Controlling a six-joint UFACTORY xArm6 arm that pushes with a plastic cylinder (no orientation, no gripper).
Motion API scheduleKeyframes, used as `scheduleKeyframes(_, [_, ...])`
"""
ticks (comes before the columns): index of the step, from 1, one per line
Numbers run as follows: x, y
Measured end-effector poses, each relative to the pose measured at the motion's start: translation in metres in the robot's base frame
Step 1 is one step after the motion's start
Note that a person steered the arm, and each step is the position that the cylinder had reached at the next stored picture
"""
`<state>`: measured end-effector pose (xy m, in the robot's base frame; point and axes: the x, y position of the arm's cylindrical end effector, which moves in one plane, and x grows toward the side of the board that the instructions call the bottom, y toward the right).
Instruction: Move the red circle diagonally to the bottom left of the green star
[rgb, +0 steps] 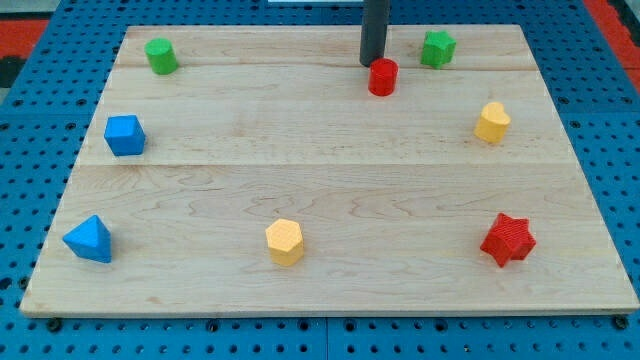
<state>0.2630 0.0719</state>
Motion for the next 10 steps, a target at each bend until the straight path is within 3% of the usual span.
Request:
scheduleKeyframes(2, [-0.029, 0.051])
scheduleKeyframes(4, [0.009, 0.051])
scheduleKeyframes(7, [-0.016, 0.086])
scheduleKeyframes(10, [0.057, 0.064])
